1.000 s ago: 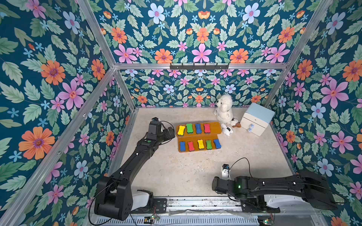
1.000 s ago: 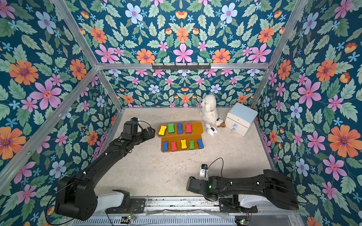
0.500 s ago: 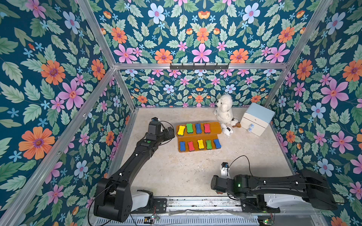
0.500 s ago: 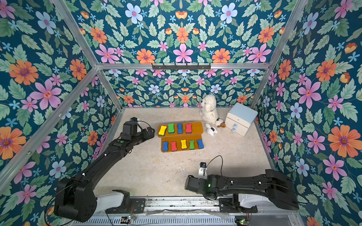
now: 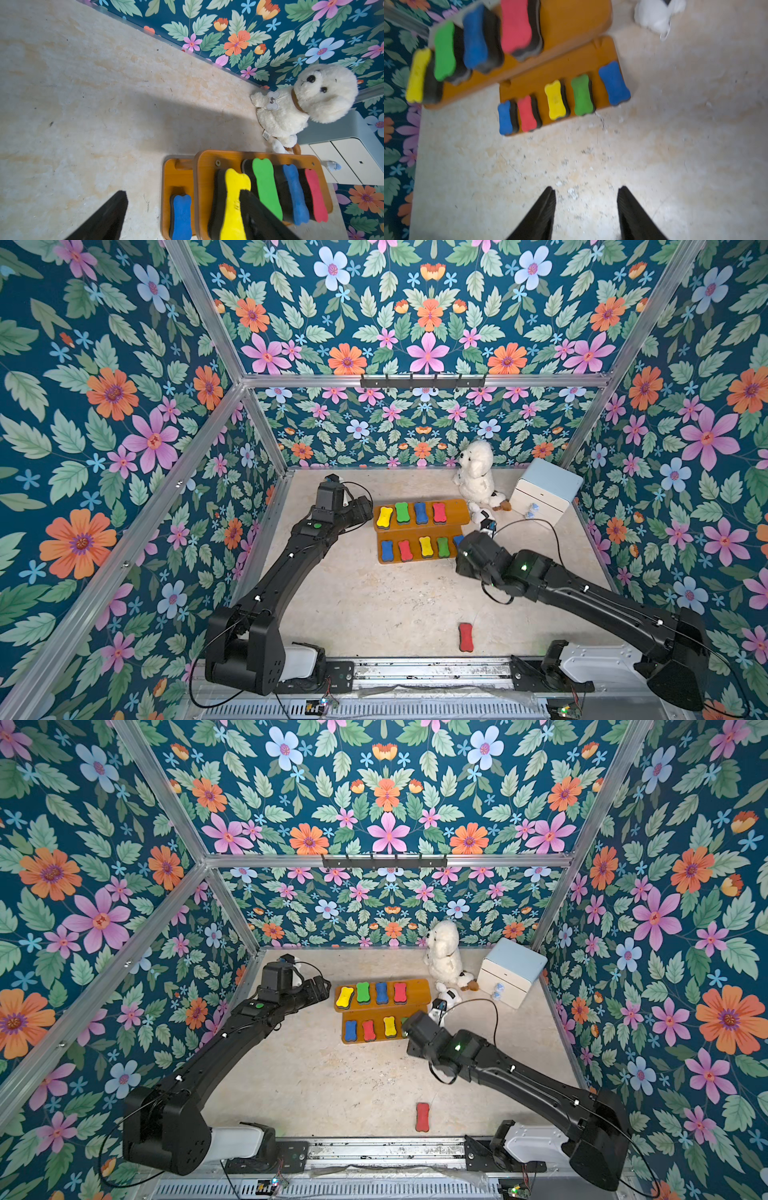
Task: Remove the whiteboard erasers from the shelf
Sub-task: Pick up the whiteboard eraser from the shelf.
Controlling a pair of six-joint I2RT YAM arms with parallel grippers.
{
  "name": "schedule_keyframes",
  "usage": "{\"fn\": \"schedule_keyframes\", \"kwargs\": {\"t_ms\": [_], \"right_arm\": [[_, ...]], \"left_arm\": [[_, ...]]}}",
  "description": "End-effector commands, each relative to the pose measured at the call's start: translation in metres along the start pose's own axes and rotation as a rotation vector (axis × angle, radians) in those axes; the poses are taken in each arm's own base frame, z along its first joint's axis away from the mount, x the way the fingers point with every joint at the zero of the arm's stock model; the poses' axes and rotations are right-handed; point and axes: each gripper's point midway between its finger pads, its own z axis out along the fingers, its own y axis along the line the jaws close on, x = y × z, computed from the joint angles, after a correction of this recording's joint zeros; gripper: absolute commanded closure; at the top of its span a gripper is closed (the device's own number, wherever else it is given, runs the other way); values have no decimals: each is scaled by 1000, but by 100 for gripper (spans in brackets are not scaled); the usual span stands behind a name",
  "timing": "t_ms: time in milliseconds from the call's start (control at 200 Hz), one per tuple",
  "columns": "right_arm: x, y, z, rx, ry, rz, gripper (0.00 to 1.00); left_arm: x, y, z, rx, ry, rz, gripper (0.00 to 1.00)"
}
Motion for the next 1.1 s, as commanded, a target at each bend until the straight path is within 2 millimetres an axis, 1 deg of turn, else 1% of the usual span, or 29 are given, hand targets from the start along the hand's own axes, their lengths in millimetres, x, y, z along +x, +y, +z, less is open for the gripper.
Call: {"fn": "schedule_keyframes", "kwargs": {"t_ms": [0, 80, 120, 230, 265, 275, 300, 375, 490, 560, 800, 890, 1095], "right_arm": [[-36, 22, 4, -63, -13, -139, 48], [-65, 33, 14, -50, -26, -174, 48], [-76, 38, 20, -43, -23, -191, 47], [-99, 49, 41, -15, -14, -224, 47], [-107, 54, 41, -22, -27, -230, 46], [-104, 55, 50, -11, -12, -237, 46], [-106, 58, 57, -10, -11, -244, 46], [-113, 63, 67, -5, -13, -257, 44], [-119, 62, 82, 32, -9, -267, 40], [-119, 62, 90, 40, -2, -270, 39], [-116, 62, 109, 51, 26, -272, 38], [-115, 63, 112, 47, 31, -272, 38], [-108, 59, 120, 62, 56, -267, 40]], "left_arm": [[-5, 4, 1, -33, -10, 29, 15], [-7, 5, 4, -45, -7, 38, 17], [-7, 5, 5, -51, -2, 43, 18], [-7, 9, 7, -72, -2, 47, 18], [-6, 11, 7, -81, -2, 49, 18], [-7, 12, 7, -82, -4, 50, 18], [-6, 13, 7, -88, -2, 53, 18], [-3, 16, 9, -102, 4, 60, 18], [-2, 20, 10, -121, 8, 63, 16], [-1, 22, 11, -129, 8, 64, 15], [0, 26, 13, -151, 11, 76, 13], [2, 28, 13, -157, 16, 77, 12], [2, 31, 13, -168, 16, 81, 11]]}}
